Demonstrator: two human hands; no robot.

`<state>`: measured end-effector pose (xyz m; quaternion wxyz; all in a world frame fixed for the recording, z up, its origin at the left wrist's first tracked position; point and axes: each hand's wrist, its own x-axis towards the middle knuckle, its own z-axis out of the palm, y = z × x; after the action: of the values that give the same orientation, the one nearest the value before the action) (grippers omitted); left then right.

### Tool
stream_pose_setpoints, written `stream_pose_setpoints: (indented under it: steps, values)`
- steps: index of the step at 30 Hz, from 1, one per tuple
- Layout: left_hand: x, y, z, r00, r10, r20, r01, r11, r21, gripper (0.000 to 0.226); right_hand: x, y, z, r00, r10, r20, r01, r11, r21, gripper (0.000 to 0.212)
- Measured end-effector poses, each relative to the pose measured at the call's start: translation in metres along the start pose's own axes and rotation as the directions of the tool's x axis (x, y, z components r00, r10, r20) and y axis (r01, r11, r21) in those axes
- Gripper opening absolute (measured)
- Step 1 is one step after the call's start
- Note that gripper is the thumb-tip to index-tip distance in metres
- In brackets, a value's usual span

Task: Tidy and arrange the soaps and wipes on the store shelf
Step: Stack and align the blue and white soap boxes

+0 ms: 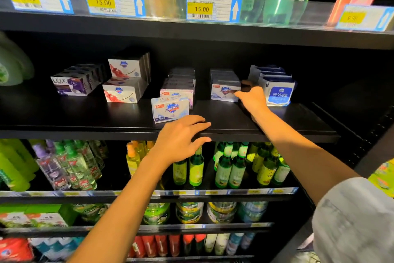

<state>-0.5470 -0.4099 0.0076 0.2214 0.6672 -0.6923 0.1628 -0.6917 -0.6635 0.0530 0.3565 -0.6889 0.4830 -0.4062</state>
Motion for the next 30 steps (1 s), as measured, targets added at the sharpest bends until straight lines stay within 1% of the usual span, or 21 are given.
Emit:
stream_pose_setpoints:
  steps: [6,10,12,14,15,17,19,23,25,28,30]
  values:
    - [0.0,0.0,-0.001,1.0,-0.004,0.0,0.004,1.0,-0.007,0.052,-0.009,-0.006,-0.002,1.0,-0.009,0.018,0.01,0.999,-0.04,0.05]
    - [0.0,0.002,-0.003,1.0,-0.017,0.013,0.018,1.0,-0.007,0.053,-0.018,-0.006,-0.007,1.0,0.005,0.012,-0.004,1.0,-0.014,0.056]
    - [0.0,0.002,-0.004,0.999,-0.028,0.022,0.028,1.0,-0.013,0.053,-0.024,-0.006,-0.012,1.0,-0.012,0.028,0.01,0.998,0.069,0.048]
    - [0.001,0.002,-0.005,0.999,-0.037,0.039,0.038,0.999,-0.017,0.055,-0.034,-0.007,-0.02,0.998,-0.033,0.055,0.022,0.981,0.194,0.032]
    - [0.001,0.002,-0.006,0.998,-0.043,0.049,0.044,0.999,-0.025,0.055,-0.042,-0.007,-0.025,0.997,-0.024,0.079,0.002,0.964,0.266,0.028]
    - [0.002,0.003,-0.008,0.996,-0.058,0.073,0.064,0.995,-0.074,0.057,-0.055,-0.007,-0.036,0.992,-0.015,0.126,-0.035,0.924,0.38,0.027]
    - [0.005,0.005,-0.013,0.993,-0.086,0.082,0.1,0.979,-0.18,0.059,-0.064,-0.004,-0.046,0.988,-0.016,0.153,-0.051,0.904,0.425,0.028]
    - [0.021,0.011,-0.017,0.984,-0.175,-0.01,0.154,0.89,-0.429,0.057,-0.076,0.005,-0.059,0.979,-0.034,0.203,-0.071,0.87,0.487,0.032]
    - [0.033,0.019,-0.017,0.971,-0.237,-0.037,0.18,0.822,-0.54,0.065,-0.08,0.007,-0.062,0.971,-0.054,0.233,-0.077,0.852,0.518,0.033]
    - [0.053,0.033,-0.02,0.968,-0.253,-0.006,0.18,0.707,-0.684,0.083,-0.084,0.006,-0.064,0.965,-0.064,0.255,-0.086,0.84,0.536,0.038]
    - [0.061,0.038,-0.018,0.966,-0.255,0.038,0.19,0.607,-0.772,0.084,-0.086,0.003,-0.065,0.961,-0.071,0.266,-0.086,0.842,0.533,0.041]
